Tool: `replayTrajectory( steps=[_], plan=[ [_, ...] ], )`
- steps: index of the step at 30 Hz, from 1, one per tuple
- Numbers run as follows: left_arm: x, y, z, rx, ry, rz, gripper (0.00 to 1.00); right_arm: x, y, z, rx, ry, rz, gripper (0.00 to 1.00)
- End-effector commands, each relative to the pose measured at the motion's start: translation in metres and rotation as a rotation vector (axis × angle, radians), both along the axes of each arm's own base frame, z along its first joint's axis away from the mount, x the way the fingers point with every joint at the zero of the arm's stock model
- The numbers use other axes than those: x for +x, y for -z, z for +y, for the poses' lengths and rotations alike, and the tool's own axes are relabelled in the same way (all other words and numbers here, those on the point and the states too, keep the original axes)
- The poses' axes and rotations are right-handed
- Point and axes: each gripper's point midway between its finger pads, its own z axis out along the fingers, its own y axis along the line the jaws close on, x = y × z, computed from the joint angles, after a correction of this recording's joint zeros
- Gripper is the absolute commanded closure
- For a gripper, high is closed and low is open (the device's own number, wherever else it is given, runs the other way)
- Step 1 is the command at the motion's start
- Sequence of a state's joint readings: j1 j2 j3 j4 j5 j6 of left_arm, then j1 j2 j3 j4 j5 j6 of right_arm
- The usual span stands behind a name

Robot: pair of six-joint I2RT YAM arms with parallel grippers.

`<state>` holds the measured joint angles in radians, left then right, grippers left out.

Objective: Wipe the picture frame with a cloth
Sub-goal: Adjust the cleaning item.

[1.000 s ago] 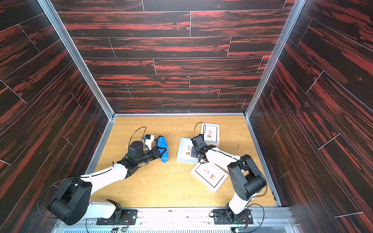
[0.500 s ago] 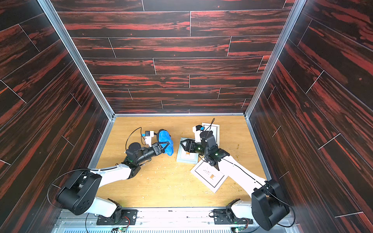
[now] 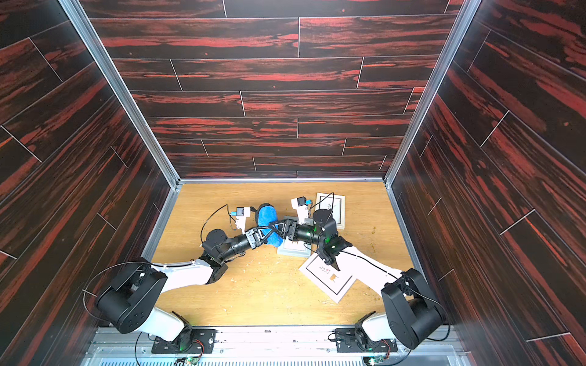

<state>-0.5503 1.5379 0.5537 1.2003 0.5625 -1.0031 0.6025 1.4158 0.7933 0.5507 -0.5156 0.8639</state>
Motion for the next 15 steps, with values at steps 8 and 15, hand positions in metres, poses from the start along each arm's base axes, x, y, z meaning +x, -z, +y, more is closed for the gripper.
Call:
replayTrajectory(
  steps=[8, 15],
  plan=[
    [-0.015, -0.014, -0.011, 0.019, 0.069, -0.077, 0.98, 0.007, -0.007, 0.006, -0.048, 0.014, -0.041, 0.73],
    [-0.009, 0.013, -0.003, 0.157, 0.007, -0.016, 0.54, 0.032, 0.000, -0.011, -0.214, 0.163, -0.037, 1.00]
  ],
)
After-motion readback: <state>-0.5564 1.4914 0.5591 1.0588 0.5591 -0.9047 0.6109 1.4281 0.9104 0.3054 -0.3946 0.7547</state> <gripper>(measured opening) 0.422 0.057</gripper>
